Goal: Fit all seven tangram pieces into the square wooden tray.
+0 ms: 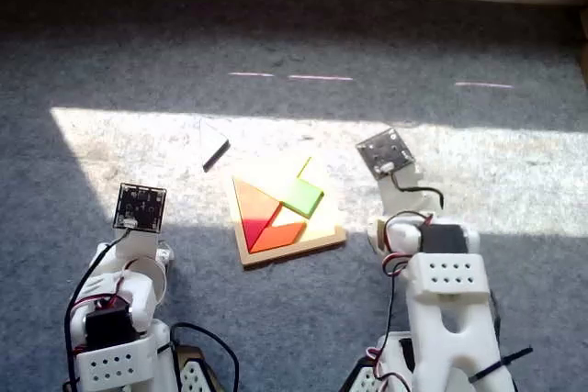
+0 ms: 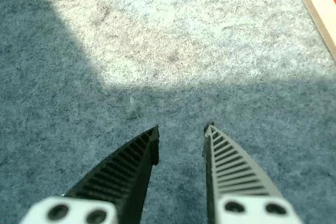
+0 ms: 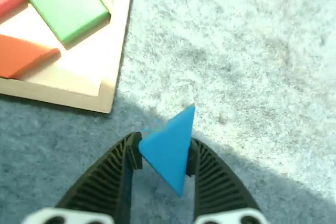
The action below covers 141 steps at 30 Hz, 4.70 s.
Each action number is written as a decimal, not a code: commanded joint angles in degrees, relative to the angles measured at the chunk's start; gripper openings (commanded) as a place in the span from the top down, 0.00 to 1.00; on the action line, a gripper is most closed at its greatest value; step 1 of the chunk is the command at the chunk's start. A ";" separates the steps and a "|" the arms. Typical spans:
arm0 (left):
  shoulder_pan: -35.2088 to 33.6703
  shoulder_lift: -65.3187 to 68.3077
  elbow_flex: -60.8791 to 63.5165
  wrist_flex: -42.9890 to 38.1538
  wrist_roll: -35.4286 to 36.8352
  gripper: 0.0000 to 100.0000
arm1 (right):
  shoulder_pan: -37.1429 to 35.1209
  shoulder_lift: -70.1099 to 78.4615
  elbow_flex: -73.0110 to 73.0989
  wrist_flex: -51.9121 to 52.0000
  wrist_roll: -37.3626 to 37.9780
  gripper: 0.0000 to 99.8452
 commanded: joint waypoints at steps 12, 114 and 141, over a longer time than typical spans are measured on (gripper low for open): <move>-0.84 -2.59 -0.22 -1.14 -0.44 0.85 | -20.00 14.46 -17.45 0.66 -22.86 0.99; -0.84 -2.42 -7.87 -0.62 -0.26 0.85 | -3.03 12.62 -9.80 -14.99 -45.63 0.91; 12.44 66.95 -62.20 7.74 8.70 0.71 | 0.57 12.79 -6.20 -22.20 -45.45 0.99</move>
